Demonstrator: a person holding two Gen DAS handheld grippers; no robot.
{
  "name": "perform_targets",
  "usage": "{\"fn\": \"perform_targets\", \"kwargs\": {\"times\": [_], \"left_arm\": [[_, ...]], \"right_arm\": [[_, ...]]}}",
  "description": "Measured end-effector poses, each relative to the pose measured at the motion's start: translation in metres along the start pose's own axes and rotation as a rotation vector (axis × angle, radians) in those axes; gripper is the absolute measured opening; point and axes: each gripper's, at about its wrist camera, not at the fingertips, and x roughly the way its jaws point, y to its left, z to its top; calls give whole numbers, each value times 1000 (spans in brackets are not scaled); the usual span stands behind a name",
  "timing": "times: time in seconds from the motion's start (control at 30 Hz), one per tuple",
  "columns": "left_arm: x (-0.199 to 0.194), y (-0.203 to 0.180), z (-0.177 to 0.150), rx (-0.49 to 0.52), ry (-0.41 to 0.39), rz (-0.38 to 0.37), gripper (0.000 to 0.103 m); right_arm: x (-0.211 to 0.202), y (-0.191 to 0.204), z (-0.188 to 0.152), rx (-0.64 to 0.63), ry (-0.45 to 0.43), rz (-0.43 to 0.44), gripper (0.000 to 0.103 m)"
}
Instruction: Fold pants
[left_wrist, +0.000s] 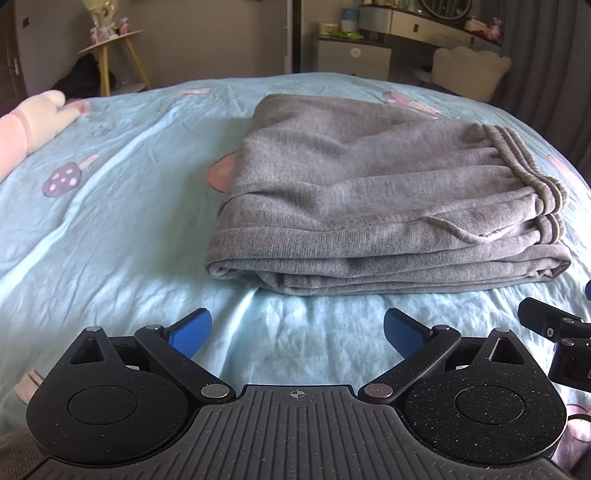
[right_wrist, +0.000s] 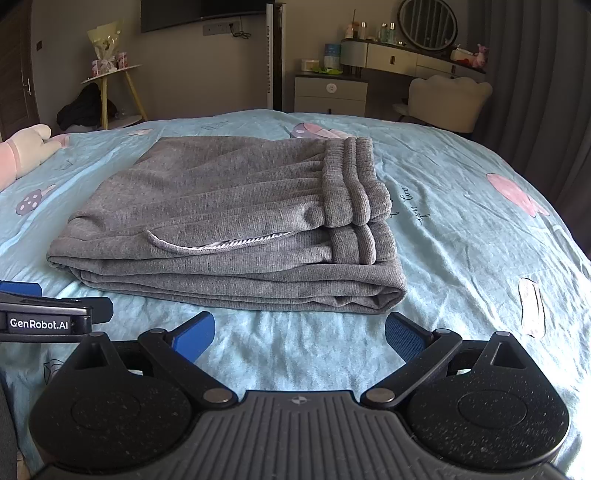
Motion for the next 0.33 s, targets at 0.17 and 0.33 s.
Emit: {"fn": "perform_targets", "kwargs": {"times": [0.17,0.33], "left_arm": [[0,-4,-1,27,4,18,102],[2,-6,-1,38,19,40,102]], "right_arm": [[0,-1,0,3,-1,2,99],[0,-1,0,5,-2,4,99]]}}
